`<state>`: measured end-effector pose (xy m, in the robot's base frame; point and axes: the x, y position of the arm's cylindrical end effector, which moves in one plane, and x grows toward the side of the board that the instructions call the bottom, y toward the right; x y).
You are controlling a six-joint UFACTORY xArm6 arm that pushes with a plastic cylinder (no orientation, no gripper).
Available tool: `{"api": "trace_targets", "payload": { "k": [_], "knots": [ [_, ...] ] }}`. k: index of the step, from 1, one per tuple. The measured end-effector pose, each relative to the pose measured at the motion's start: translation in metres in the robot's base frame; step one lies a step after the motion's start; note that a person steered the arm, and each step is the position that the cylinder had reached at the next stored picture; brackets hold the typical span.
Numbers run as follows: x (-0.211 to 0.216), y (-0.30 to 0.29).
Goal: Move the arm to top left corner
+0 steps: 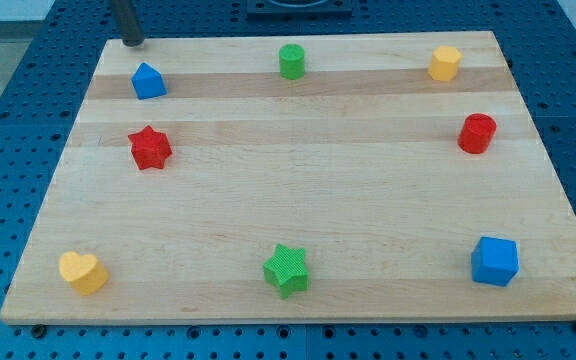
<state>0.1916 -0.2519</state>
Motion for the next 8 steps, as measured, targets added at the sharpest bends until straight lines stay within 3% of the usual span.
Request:
{"api": "trace_targets", "payload": {
  "k": [2, 5, 6, 7, 8],
  "knots": [
    [0.025, 0.016],
    [0.213, 0.105],
    [0.202, 0.120],
    [0.104, 0.121],
    [0.016, 0.084]
  ]
}}
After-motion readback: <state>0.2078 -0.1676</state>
